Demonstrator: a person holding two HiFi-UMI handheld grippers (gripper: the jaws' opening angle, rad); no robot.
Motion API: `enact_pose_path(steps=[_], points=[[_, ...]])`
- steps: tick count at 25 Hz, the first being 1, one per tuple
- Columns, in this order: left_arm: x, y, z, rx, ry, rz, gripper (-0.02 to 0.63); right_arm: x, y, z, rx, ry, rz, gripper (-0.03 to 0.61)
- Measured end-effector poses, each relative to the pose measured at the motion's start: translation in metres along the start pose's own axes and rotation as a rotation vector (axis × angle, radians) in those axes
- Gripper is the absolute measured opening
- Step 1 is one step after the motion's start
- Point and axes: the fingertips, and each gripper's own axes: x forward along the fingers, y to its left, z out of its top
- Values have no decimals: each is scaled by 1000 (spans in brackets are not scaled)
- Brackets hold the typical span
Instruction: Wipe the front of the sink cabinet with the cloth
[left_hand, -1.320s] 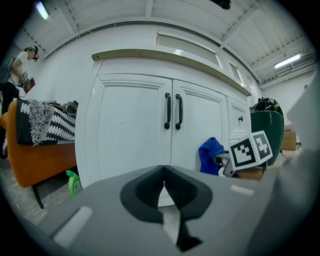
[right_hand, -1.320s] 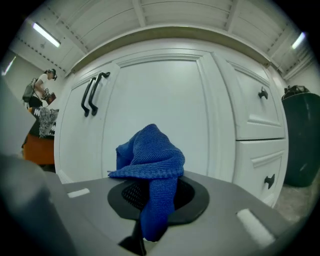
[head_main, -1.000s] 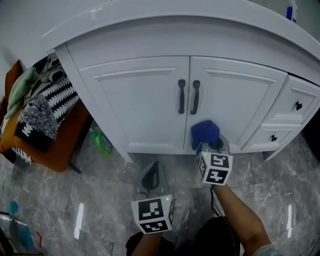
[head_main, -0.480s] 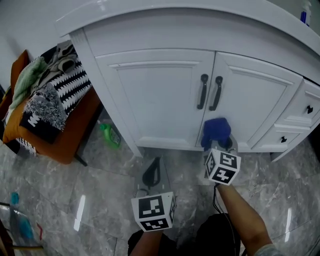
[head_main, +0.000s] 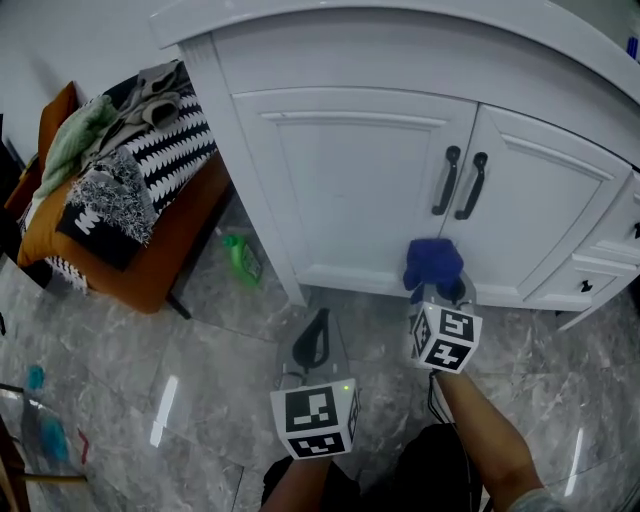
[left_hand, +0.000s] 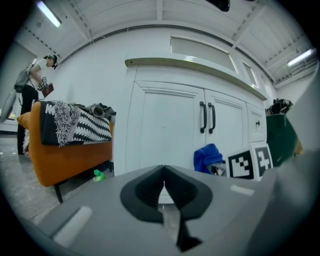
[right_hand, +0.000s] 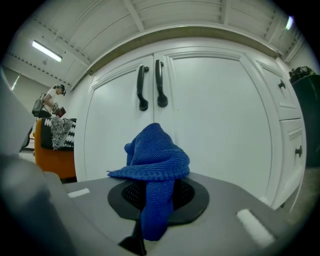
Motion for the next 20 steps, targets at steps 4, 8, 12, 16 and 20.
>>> enact_pose_path(steps=[4,8,12,16,20], points=[[-8,14,3,-3,-11,17,9,10,27,-3,2,12,24,67],[-15,29,3,-12,-13,32,9,12,41,-3,26,-3,14,67],[-15,42,0,-7,-8,47,9,16,52,-4,30,-5,8,69],[-12,50,-4,-2,5,53,9,23,70,-11,14,22,50,69],[-13,51,-3,-5,0,49,9,29,82,-12,53,28,41,69]])
